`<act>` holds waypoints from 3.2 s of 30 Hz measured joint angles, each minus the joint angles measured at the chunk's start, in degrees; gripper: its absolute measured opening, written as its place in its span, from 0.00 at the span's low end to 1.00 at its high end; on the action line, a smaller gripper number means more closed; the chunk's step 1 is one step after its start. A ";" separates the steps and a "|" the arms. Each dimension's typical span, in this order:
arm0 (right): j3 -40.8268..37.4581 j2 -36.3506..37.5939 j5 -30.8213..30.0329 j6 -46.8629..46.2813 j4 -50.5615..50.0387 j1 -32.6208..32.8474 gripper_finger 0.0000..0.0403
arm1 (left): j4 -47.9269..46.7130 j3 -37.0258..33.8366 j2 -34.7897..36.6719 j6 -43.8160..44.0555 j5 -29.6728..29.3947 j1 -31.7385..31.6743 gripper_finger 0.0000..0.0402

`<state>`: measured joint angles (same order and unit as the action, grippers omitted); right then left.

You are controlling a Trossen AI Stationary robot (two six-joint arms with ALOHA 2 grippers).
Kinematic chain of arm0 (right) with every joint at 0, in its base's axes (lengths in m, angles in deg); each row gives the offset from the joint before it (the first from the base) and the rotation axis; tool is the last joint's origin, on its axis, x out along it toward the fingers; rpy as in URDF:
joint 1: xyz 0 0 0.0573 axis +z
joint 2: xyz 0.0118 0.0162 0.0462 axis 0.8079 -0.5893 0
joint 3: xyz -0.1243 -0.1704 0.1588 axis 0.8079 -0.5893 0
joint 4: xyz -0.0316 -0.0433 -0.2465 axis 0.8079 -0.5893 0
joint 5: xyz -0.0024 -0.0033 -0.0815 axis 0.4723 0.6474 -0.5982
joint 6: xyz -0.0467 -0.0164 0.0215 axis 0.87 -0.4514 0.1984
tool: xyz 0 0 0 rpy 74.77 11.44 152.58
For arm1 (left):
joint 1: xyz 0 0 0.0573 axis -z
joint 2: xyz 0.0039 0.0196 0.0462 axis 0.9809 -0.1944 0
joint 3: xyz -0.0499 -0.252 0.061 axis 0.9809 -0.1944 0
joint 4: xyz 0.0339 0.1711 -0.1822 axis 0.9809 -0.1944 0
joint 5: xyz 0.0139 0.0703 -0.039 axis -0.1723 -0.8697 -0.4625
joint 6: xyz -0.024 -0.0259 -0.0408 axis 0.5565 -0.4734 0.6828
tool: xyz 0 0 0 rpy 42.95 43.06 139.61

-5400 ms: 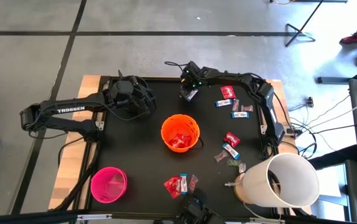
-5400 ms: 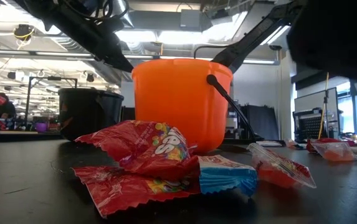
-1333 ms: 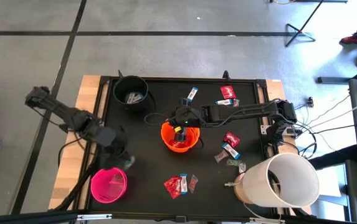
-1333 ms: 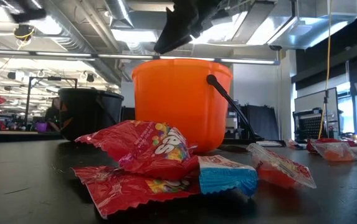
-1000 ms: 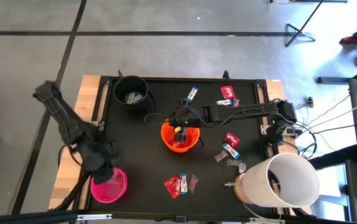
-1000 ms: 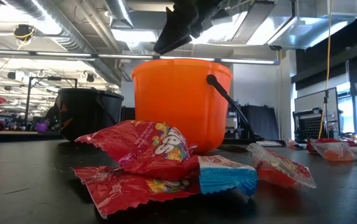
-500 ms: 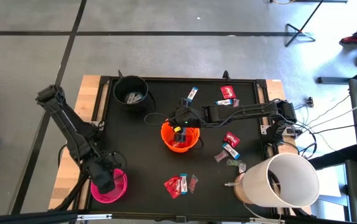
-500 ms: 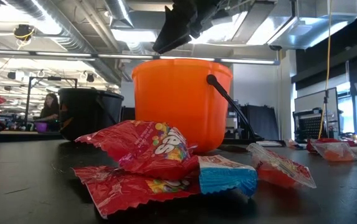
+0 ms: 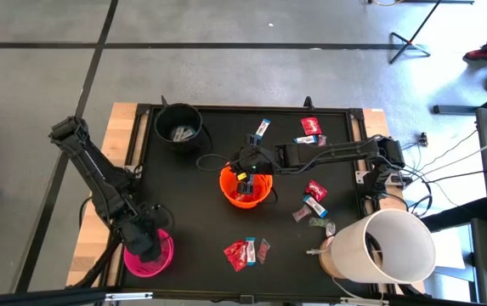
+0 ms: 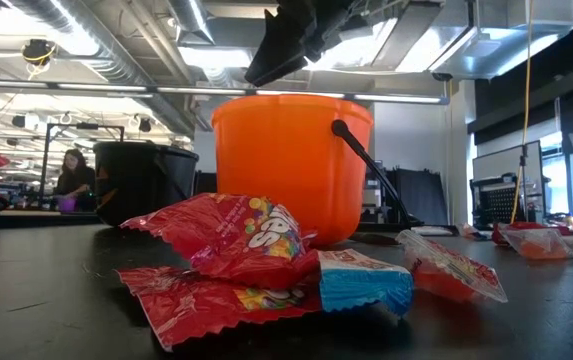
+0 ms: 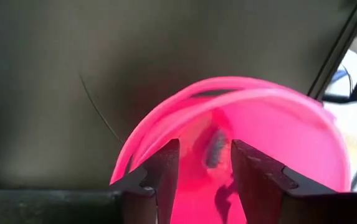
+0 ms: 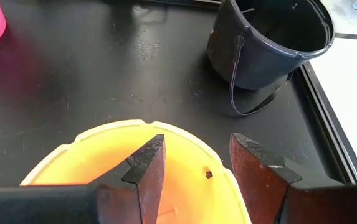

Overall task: Sort candy
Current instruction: Put the transparent candy into the pink bucket, then put the white chocolate into the black bucket

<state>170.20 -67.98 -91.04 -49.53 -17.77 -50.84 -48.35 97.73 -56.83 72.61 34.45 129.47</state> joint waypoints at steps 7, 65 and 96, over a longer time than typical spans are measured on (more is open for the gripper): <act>0.00 0.00 0.00 0.00 0.00 0.00 0.44 | 0.01 0.00 0.00 -3.55 -5.77 -0.05 0.34; -23.09 18.59 16.98 2.33 10.59 -23.74 0.44 | 4.28 10.60 11.92 -59.53 -10.84 -30.01 0.34; -45.79 22.34 28.63 -10.35 39.29 -42.82 0.44 | 49.35 -20.74 33.36 -68.64 -21.71 -44.95 0.34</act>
<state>124.41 -45.64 -62.41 -59.88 21.52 -93.66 1.00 76.99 -23.47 3.98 12.74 84.52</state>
